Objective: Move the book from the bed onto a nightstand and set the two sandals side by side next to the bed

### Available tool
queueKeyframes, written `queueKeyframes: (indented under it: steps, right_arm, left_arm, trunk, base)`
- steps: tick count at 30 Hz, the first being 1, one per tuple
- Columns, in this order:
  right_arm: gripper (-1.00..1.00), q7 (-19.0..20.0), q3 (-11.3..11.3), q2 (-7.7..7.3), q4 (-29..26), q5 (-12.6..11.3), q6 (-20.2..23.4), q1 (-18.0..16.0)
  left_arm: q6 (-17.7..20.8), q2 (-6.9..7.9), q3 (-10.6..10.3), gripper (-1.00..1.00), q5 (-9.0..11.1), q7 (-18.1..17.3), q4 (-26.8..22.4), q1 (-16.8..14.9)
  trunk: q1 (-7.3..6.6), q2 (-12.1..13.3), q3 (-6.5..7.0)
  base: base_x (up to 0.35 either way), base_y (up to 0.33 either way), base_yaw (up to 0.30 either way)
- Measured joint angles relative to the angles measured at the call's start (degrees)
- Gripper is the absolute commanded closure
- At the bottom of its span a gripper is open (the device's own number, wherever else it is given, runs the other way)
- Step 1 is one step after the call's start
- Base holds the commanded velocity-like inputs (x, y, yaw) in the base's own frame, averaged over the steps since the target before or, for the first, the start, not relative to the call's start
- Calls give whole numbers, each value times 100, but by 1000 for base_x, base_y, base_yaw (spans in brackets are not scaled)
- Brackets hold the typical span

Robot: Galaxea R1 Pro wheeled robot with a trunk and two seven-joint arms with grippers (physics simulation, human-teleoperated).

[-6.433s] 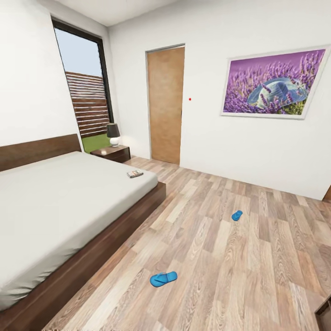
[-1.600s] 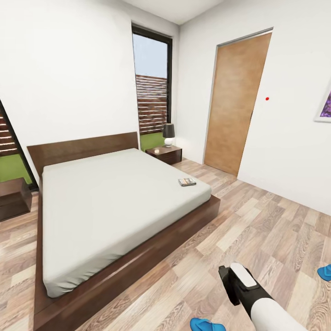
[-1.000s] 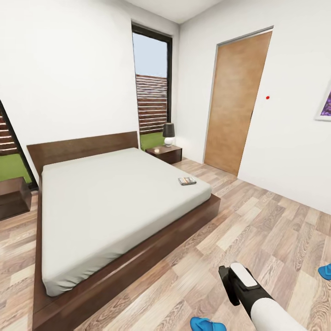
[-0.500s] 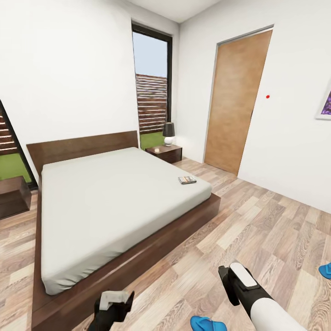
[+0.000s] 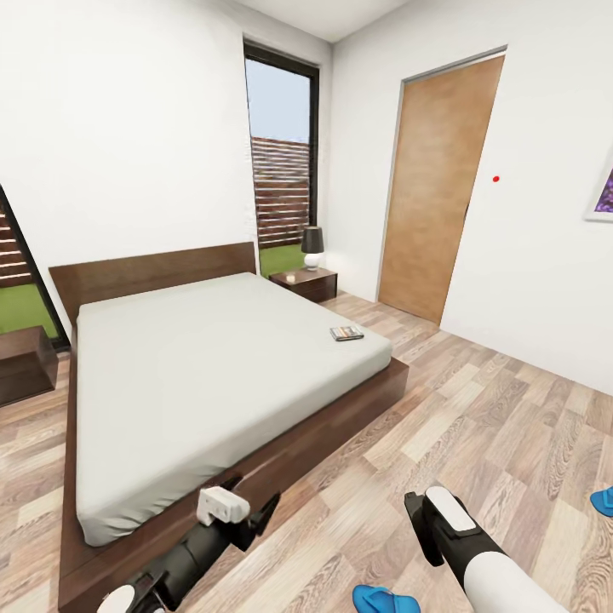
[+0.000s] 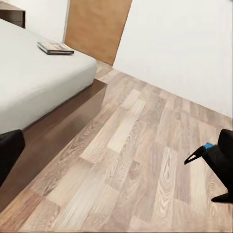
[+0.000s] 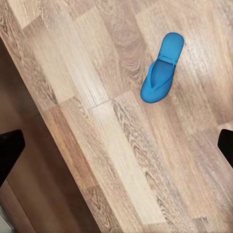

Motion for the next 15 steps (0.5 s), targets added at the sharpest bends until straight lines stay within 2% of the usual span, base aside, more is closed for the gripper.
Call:
queueKeyframes:
  steps: [3,5,6,7,8,10,15]
  right_arm:
    - [-100,3,0,0,0,2,0,0]
    - [-100,5,2,0,-1,3,0,0]
    - [-100,4,3,0,-1,3,0,0]
    - [-100,4,6,0,0,1,0,0]
    - [-100,5,7,0,2,4,0,0]
    - [-100,3,8,0,2,4,0,0]
    - [-100,5,8,0,-1,2,0,0]
  left_arm:
    - [-10,249,73,-100,22,-275,113,0]
    - [-14,660,186,-100,28,-620,161,0]
    - [-13,759,216,-100,35,-713,165,0]
    - [-11,999,324,-100,51,-984,172,-1]
    - [-7,1124,429,-100,59,-1164,171,-1]
    - [2,1250,662,-100,63,-1464,164,0]
    - [11,1306,920,-100,64,-1720,129,0]
  trunk:
    - [0,0,0]
    - [0,0,0]
    - [0,0,0]
    - [0,0,0]
    - [0,0,0]
    - [0,0,0]
    - [0,0,0]
  base:
    - [0,0,0]
    - [0,0,0]
    - [0,0,0]
    - [0,0,0]
    - [0,0,0]
    - [0,0,0]
    - [0,0,0]
